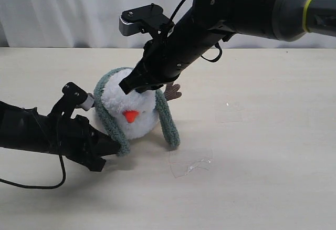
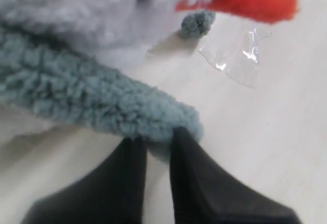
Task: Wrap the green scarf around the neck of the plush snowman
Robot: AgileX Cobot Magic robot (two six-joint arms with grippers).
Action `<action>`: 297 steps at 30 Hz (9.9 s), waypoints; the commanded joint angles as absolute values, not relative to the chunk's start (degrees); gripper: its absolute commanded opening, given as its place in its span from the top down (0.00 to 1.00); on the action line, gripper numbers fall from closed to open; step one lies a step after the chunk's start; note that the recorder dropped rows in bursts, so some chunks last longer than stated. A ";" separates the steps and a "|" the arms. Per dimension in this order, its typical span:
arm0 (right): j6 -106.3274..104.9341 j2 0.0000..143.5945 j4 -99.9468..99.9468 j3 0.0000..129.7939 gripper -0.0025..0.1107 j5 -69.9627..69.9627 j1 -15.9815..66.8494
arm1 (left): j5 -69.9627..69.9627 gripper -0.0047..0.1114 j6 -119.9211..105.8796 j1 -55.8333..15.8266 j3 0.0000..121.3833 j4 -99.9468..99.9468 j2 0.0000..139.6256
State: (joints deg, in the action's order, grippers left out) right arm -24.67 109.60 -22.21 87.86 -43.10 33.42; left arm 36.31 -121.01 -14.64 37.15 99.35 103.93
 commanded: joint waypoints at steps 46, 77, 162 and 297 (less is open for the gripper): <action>-24.19 110.06 -22.31 87.77 0.89 -43.57 33.49 | 52.00 0.96 -120.01 -14.74 40.77 99.95 114.36; -8.98 102.39 -7.86 87.75 0.38 -55.69 30.84 | 49.18 0.96 -120.01 -14.74 40.77 99.95 114.36; -56.31 118.29 -73.37 67.88 0.49 -48.38 26.08 | 51.98 0.54 -119.71 -14.74 41.45 99.95 114.36; -36.81 111.41 -29.10 72.31 0.35 -35.57 28.81 | -6.03 0.96 -74.38 -14.64 28.69 70.60 60.14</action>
